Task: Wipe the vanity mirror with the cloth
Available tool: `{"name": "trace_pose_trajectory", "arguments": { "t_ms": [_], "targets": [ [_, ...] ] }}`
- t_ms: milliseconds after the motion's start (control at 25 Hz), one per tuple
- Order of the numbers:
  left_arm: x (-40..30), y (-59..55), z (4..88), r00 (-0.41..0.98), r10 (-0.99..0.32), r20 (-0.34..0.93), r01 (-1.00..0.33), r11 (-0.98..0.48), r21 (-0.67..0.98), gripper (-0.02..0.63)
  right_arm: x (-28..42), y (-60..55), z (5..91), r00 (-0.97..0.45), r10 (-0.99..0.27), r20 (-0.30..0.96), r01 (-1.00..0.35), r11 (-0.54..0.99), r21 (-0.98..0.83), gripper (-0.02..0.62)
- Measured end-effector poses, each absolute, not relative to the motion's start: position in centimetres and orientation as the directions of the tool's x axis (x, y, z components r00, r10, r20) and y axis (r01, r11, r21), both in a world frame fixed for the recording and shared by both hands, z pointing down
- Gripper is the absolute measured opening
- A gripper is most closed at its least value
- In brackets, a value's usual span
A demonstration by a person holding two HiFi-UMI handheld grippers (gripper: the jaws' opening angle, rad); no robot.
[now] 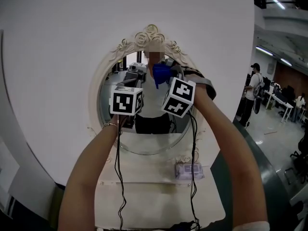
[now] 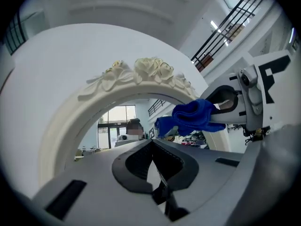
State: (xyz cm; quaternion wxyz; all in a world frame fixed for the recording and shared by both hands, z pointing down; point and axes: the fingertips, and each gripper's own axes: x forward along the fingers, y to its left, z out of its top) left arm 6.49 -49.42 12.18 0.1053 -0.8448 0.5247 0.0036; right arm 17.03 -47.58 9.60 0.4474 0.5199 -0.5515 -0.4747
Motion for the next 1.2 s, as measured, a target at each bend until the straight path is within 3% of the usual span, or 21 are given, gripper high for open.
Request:
{"name": "trace_pose_trajectory", "arguments": {
  "t_ms": [280, 520, 1200],
  "targets": [
    [8.8, -49.4, 9.2, 0.471, -0.871, -0.144, -0.877, -0.443, -0.188, 0.009, 17.0, -48.1, 7.2, -0.020, -0.996, -0.083, -0.003, -0.083, 0.997, 0.067],
    [10.0, -50.0, 9.6, 0.486, -0.863, -0.138, -0.870, -0.462, -0.176, 0.009, 17.7, -49.0, 7.3, -0.020, -0.992, -0.128, 0.031, -0.128, 0.991, 0.067],
    [12.3, -50.0, 13.8, 0.516, -0.853, -0.075, -0.851, -0.500, -0.163, 0.009, 20.5, -48.8, 11.6, 0.034, -0.997, -0.070, -0.015, -0.071, 0.997, 0.067]
  ]
}}
